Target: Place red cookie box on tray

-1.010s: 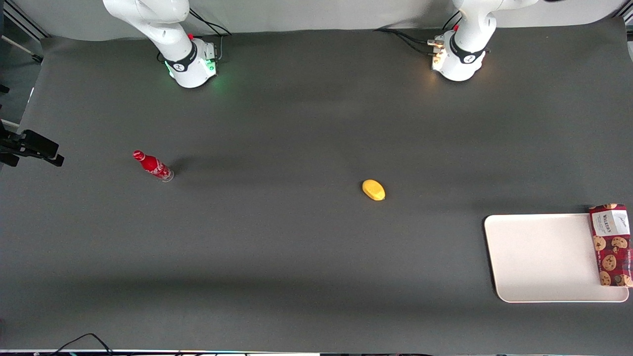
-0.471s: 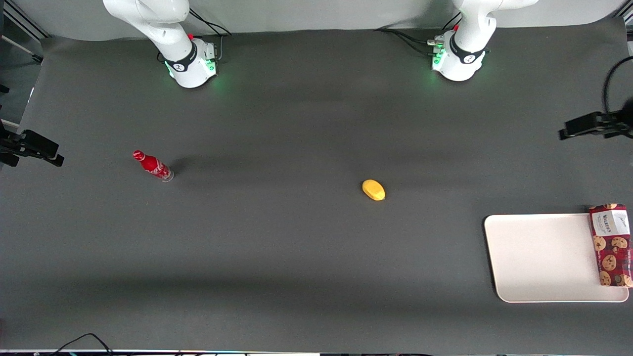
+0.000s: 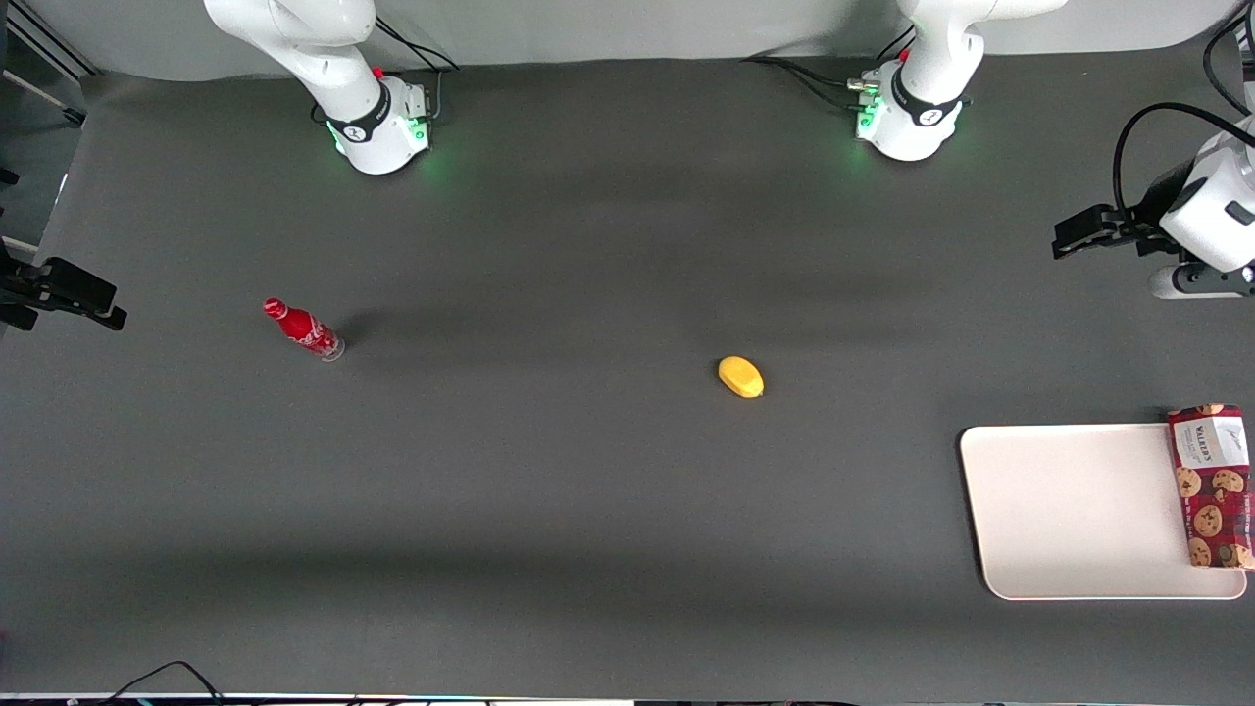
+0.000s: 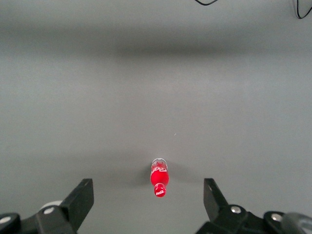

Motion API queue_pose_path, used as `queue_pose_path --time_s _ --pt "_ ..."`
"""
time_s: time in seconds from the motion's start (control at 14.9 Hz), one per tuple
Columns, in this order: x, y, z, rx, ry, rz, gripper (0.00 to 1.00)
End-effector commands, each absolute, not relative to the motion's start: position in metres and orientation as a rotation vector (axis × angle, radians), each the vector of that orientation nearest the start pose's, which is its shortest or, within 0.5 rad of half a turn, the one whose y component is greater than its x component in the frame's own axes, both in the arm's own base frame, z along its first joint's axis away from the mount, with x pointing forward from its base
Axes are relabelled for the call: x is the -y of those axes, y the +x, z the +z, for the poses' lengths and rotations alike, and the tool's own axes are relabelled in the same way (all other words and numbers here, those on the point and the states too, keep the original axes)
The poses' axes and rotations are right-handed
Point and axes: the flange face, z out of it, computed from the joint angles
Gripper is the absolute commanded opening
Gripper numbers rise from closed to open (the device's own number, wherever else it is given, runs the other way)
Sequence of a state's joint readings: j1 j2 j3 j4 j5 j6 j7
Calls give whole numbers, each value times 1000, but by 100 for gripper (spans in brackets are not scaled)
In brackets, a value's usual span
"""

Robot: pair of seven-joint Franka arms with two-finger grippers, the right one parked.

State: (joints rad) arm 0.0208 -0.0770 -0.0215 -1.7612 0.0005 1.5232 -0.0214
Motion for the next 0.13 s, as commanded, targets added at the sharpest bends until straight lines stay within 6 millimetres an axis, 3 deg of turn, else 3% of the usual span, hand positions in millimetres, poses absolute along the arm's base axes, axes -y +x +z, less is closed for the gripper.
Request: queue_pose_path --time_s 0.0,0.07 --pt "1 521 582 -34 -3099 203 100" --pt "2 523 584 -37 -3099 210 100"
